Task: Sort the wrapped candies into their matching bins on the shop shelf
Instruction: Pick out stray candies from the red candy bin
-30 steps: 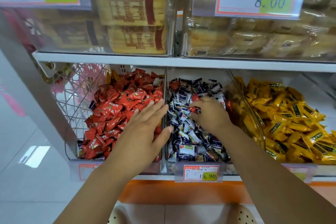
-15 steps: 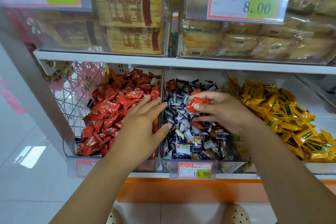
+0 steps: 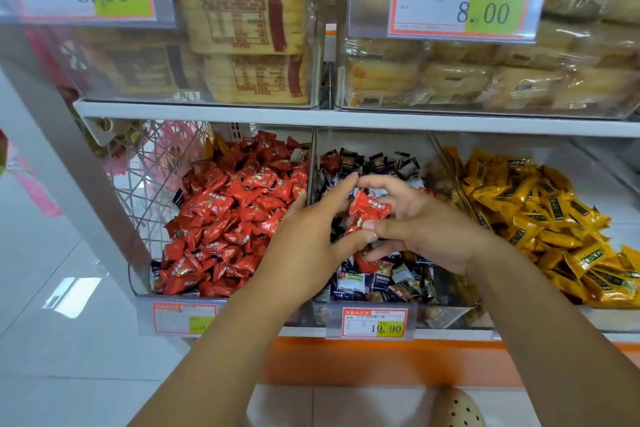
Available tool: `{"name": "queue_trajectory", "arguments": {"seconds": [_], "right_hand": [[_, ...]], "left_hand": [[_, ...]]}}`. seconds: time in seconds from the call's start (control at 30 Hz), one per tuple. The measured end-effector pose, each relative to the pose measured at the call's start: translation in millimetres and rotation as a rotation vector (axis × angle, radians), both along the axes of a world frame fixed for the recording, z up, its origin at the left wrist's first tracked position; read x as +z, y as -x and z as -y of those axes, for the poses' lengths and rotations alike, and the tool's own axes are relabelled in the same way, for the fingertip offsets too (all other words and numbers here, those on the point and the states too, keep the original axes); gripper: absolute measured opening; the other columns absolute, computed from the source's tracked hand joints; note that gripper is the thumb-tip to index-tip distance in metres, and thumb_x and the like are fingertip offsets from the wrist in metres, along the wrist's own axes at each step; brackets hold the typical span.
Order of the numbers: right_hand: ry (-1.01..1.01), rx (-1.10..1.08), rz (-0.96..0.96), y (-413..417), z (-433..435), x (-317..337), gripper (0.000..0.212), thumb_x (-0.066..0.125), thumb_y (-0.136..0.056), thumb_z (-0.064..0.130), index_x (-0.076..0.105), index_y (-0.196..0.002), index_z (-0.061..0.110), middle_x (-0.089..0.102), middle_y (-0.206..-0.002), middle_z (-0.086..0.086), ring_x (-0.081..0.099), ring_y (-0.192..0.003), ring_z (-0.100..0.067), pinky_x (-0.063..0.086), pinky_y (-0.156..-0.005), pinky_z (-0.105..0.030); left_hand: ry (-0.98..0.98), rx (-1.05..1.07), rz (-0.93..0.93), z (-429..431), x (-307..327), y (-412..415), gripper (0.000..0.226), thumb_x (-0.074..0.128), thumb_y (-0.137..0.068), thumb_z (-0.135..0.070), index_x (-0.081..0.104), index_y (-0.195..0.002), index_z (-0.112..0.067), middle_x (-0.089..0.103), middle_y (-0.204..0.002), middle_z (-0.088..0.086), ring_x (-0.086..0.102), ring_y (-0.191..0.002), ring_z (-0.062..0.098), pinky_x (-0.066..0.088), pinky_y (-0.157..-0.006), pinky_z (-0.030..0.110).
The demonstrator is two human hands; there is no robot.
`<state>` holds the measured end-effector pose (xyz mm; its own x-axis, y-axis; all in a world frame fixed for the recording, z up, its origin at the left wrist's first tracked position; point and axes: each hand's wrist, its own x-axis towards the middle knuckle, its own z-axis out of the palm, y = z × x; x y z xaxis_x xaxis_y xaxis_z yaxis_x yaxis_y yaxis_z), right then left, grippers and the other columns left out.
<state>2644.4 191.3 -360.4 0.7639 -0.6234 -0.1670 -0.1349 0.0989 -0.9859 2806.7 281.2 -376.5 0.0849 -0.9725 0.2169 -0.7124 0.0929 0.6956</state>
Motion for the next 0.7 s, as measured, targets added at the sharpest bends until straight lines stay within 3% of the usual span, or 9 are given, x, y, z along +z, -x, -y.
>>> {"name": "queue_trajectory", "arguments": {"seconds": [0.07,0.13,0.2,0.33,0.43,0.53,0.6,0.7], "right_hand": [[0.019,0.02,-0.029,1,0,-1,0.047,0.063,-0.085,0.006,0.049,-0.129,0.016,0.067,-0.109,-0.014,0.068,-0.09,-0.026,0.058,-0.078,-0.037],[0.063,0.022,-0.073,1,1,-2,0.039,0.064,-0.086,0.01,0.052,-0.122,0.011,0.069,-0.097,-0.012,0.067,-0.086,-0.027,0.057,-0.075,-0.035],[0.078,-0.005,-0.089,2,1,-2,0.036,0.067,-0.085,0.014,0.057,-0.12,0.015,0.071,-0.093,-0.014,0.065,-0.081,-0.028,0.056,-0.07,-0.034],[0.056,-0.037,-0.113,0,-2,-1,0.049,0.073,-0.078,0.021,0.059,-0.124,0.026,0.071,-0.099,-0.017,0.063,-0.082,-0.035,0.053,-0.062,-0.03],[0.23,-0.066,-0.36,13,2,9,0.04,0.073,-0.081,0.027,0.06,-0.117,0.036,0.073,-0.091,-0.002,0.064,-0.075,-0.017,0.051,-0.068,-0.028],[0.511,-0.076,-0.71,27,7,13,0.025,0.071,-0.084,0.032,0.065,-0.107,0.037,0.064,-0.108,0.014,0.059,-0.096,-0.003,0.042,-0.083,-0.022],[0.623,-0.058,-0.731,18,0,7,0.024,0.07,-0.085,0.029,0.068,-0.109,0.03,0.06,-0.108,0.018,0.056,-0.1,-0.001,0.042,-0.081,-0.017],[0.611,-0.009,-0.729,-6,-11,-13,0.034,0.068,-0.087,0.03,0.063,-0.119,0.022,0.063,-0.101,0.008,0.06,-0.093,-0.01,0.048,-0.081,-0.024]], "left_hand": [[-0.02,-0.008,0.007,1,1,-1,0.07,0.057,-0.08,-0.058,0.021,-0.14,-0.059,0.055,-0.131,-0.019,0.041,-0.133,0.008,0.006,-0.121,0.037],[-0.005,-0.029,0.015,-1,5,0,0.061,0.063,-0.083,-0.048,0.029,-0.13,-0.064,0.058,-0.12,-0.026,0.046,-0.116,-0.011,0.01,-0.12,0.036],[0.017,-0.054,-0.028,-3,9,-1,0.059,0.069,-0.083,-0.037,0.034,-0.116,-0.071,0.056,-0.101,-0.032,0.049,-0.098,-0.017,0.025,-0.115,0.037],[0.042,-0.005,-0.14,-2,9,-5,0.053,0.072,-0.083,-0.023,0.05,-0.104,-0.065,0.061,-0.088,-0.026,0.056,-0.087,-0.007,0.043,-0.088,0.019],[0.068,0.087,-0.169,-2,9,-10,0.039,0.072,-0.084,-0.021,0.063,-0.11,-0.049,0.061,-0.086,-0.028,0.055,-0.084,-0.01,0.04,-0.069,0.002],[0.098,0.152,-0.173,-3,10,-20,0.035,0.072,-0.083,-0.021,0.065,-0.108,-0.045,0.062,-0.088,-0.024,0.054,-0.084,-0.01,0.04,-0.068,0.001],[0.122,0.172,-0.142,-3,11,-25,0.037,0.073,-0.082,-0.021,0.064,-0.105,-0.048,0.064,-0.09,-0.015,0.055,-0.078,0.0,0.042,-0.068,0.011],[0.119,0.189,-0.133,-5,11,-29,0.036,0.073,-0.083,-0.02,0.063,-0.102,-0.049,0.062,-0.083,-0.012,0.051,-0.066,0.004,0.04,-0.059,0.011]]}}
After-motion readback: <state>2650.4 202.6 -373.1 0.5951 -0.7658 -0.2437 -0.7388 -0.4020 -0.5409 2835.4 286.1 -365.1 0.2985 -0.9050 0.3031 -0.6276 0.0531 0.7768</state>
